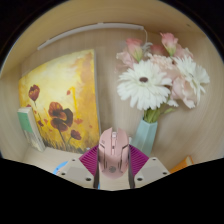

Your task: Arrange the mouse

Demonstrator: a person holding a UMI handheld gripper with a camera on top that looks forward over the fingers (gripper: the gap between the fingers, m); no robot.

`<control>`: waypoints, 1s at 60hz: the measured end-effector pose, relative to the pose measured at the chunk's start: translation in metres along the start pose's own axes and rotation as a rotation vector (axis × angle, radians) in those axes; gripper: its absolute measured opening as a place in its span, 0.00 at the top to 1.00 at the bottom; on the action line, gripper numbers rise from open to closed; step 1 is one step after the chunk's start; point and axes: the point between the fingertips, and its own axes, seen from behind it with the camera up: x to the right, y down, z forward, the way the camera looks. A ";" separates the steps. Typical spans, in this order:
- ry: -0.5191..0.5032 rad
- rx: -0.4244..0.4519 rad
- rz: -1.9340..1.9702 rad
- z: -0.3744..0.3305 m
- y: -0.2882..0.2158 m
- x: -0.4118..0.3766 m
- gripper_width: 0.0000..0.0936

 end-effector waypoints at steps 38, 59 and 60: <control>-0.126 -0.240 -0.079 0.031 0.170 -0.166 0.57; -0.098 -0.248 -0.060 0.038 0.191 -0.165 0.52; -0.098 -0.249 -0.061 0.038 0.191 -0.166 0.50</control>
